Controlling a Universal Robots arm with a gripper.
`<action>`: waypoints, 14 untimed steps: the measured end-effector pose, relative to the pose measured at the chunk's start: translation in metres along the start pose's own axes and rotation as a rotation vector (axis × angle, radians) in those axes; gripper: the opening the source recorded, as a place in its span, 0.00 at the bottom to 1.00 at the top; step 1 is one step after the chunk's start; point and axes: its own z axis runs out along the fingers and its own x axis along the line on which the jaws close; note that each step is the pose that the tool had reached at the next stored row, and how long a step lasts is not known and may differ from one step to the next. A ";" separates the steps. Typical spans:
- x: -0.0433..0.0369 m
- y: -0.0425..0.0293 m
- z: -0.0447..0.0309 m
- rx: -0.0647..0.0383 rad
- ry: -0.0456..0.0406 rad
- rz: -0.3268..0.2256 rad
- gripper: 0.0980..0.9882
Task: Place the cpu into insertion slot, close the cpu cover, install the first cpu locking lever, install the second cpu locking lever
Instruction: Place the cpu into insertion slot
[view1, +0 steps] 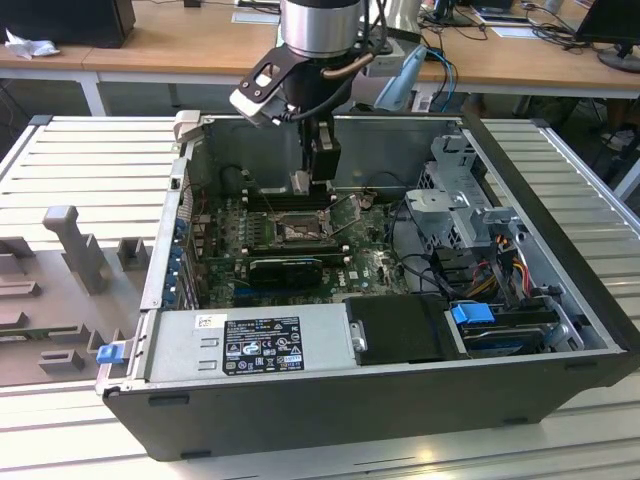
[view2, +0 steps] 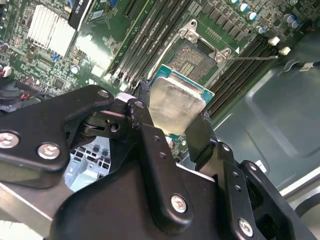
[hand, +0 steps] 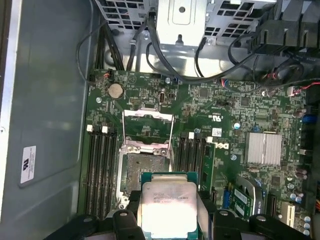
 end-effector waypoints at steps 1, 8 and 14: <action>-0.0001 -0.0001 0.0010 0.000 0.0000 0.001 0.48; -0.0003 -0.0008 0.0107 0.000 -0.0008 0.007 0.48; -0.0005 -0.0015 0.0194 0.000 -0.0008 0.008 0.48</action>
